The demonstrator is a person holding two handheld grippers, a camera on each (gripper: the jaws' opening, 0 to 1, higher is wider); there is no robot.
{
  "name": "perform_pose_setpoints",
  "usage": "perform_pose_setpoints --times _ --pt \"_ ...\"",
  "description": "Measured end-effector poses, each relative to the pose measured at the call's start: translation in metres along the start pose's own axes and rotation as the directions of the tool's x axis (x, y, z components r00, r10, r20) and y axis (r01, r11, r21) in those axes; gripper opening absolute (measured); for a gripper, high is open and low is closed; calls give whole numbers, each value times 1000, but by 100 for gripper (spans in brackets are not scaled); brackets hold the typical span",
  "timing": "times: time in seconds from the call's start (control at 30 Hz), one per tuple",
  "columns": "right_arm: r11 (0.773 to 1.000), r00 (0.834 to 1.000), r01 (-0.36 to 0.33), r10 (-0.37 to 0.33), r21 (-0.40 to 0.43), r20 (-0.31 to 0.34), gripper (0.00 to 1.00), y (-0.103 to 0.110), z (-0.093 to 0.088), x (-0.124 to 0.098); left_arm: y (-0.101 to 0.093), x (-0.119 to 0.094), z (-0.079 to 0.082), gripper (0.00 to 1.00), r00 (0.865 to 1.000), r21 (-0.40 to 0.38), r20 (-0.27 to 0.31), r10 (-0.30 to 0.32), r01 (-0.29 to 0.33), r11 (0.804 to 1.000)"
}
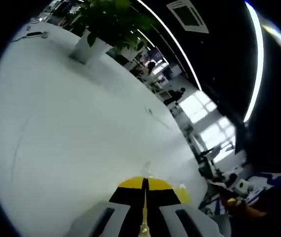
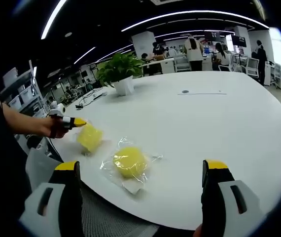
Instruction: Compare the silicone blocks by pressing each to a similar depth, holding the contact briefly, and releasing to observe deformation and rebound differences across the visible hardness samples.
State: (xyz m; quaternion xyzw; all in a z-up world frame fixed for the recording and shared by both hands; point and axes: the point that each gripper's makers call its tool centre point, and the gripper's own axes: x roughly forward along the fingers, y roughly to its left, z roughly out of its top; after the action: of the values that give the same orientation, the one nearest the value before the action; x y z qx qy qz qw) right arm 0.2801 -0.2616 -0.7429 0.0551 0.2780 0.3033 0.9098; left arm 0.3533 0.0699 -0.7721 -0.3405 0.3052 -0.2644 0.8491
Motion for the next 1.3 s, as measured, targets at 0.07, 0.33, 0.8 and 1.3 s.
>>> perform_pose_setpoints --times 0.07,0.33,0.8,1.3 --pt "1000 1000 -10 10 -15 5 96 2 4 0 -10 -3 6 0 1000 13 15 -14 14 1000" --pt "998 999 -46 47 -45 21 96 15 12 4 -35 -18 26 0 999 264 30 31 -38 964" --pt "989 992 -125 126 -77 11 96 41 21 22 -74 -42 61 0 993 400 113 -25 -23 916" --pt "956 959 -273 279 -104 50 96 83 60 39 -118 -47 73 0 986 463 139 -95 20 886"
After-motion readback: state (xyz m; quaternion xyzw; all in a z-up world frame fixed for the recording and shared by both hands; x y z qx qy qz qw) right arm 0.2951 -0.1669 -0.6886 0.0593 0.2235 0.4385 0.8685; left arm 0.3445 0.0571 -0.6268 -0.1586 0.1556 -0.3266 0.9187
